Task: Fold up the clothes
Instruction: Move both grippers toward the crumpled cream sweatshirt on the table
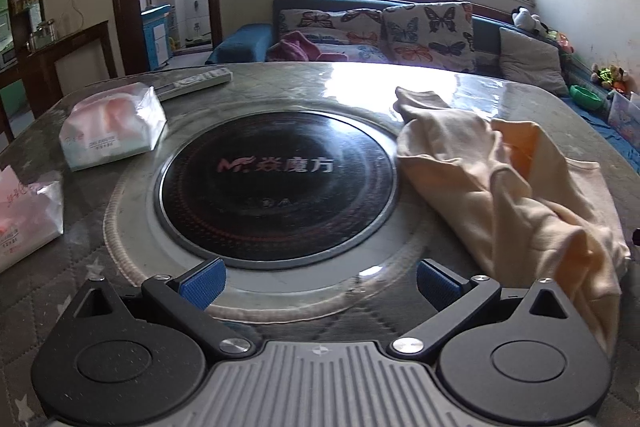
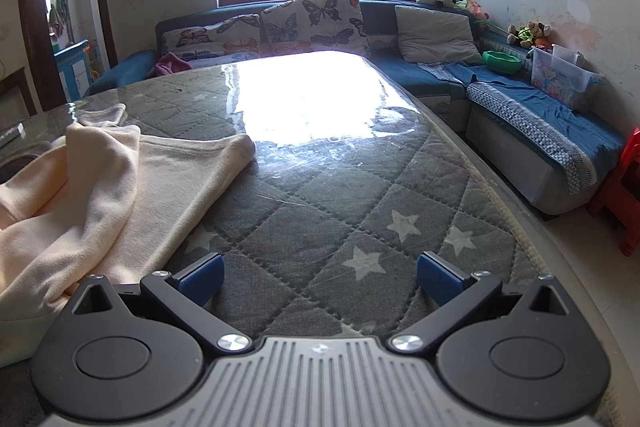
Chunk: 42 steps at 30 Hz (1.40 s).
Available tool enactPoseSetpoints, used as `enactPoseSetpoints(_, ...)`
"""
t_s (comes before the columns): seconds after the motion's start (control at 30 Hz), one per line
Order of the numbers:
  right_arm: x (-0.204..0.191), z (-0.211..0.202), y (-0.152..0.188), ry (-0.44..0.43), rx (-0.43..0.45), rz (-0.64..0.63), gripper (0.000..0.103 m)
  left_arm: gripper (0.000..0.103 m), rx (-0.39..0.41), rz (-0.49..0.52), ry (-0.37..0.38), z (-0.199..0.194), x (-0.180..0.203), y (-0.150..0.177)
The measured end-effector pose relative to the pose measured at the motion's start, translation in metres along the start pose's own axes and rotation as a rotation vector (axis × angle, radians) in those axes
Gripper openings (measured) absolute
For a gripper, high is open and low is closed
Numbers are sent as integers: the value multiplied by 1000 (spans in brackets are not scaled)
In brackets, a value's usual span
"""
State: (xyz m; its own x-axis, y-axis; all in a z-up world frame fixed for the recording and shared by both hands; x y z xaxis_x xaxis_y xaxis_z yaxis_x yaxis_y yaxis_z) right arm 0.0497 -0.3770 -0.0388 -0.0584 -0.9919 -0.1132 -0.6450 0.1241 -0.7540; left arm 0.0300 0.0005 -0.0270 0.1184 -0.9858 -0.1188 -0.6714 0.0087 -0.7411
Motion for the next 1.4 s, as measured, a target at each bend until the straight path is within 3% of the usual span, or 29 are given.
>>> enactPoseSetpoints(0.3,-22,-16,2,-51,-11,-50,103,103,-23,38,8,13,12,-1)
enactPoseSetpoints(0.77,-57,-56,12,-123,-18,-90,103,103,-28,78,37,-23,41,5)
enactPoseSetpoints(1.4,-69,-73,21,-159,-31,-105,103,103,-41,123,49,-45,65,17)
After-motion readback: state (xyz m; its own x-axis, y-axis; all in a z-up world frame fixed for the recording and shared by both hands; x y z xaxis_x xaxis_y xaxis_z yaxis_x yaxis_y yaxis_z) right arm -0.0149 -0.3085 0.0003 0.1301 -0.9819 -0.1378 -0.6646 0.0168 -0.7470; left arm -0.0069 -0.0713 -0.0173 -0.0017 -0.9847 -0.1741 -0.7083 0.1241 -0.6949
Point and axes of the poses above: each gripper's, at about its wrist camera, not at the fingertips, and z roughly the way its jaws point, x to its right, y to its underside, the point moved 4 cm from there along z, roughly the way its jaws point, and after that the axes turned 9 degrees about -y, right-handed, at the moved point
